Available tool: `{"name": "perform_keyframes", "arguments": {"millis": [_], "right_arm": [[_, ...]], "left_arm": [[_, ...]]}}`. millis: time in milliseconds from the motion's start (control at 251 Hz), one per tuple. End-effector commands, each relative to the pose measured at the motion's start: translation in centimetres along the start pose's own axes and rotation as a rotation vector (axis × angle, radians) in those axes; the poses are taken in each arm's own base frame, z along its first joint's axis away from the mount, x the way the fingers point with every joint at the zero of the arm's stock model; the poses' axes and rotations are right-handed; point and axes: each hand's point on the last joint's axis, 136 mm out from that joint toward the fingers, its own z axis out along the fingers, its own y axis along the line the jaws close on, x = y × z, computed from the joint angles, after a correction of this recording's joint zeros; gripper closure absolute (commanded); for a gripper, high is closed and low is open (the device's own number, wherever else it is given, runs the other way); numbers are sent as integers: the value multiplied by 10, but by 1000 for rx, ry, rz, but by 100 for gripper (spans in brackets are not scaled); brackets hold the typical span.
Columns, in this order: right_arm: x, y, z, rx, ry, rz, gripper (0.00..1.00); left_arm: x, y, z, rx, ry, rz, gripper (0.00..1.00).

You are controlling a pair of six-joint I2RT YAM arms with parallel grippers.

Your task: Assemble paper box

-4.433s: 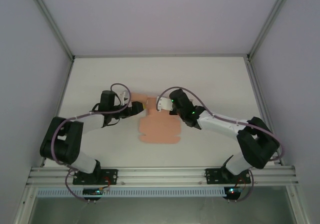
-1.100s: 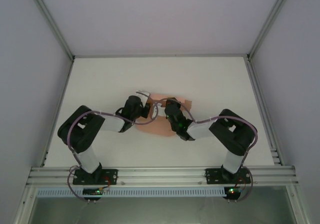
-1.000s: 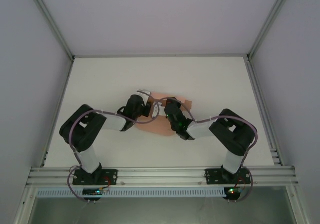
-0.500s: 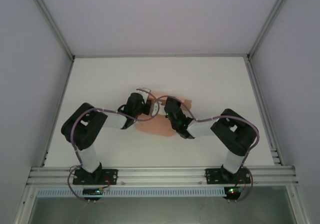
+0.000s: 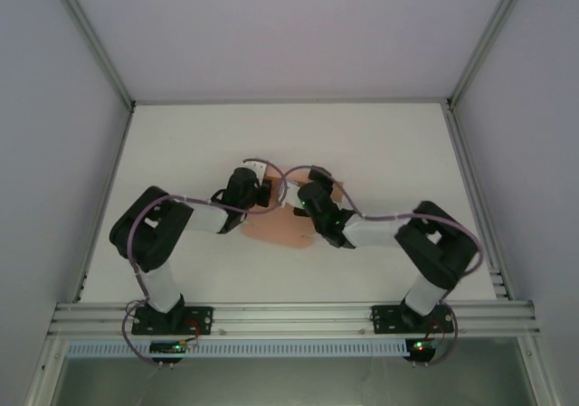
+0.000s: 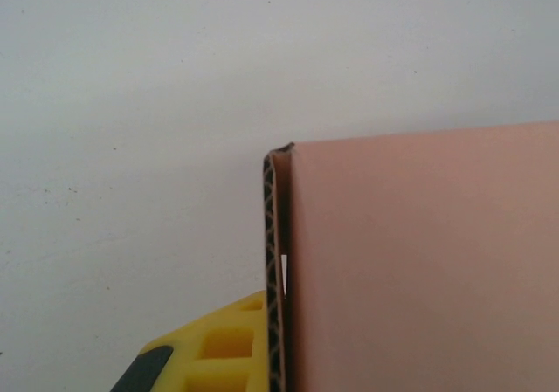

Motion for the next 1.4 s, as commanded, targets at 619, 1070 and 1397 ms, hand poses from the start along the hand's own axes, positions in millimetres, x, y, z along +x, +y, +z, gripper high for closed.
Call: {"name": "perform_keyframes", "arguments": {"millis": [619,1070,1397], "right_arm": [[-15,-43,-78,-607,-131,813,49],[-23,-31,-75,-541,-83,792,100],[-20,-19,-70,-544,-42,791,100]], "left_arm": [[-36,-35,-51,381,49,-226,100],[-21,44,-21,-219,144,-253,100],[-17,50,-22,-293,159,-183,92]]}}
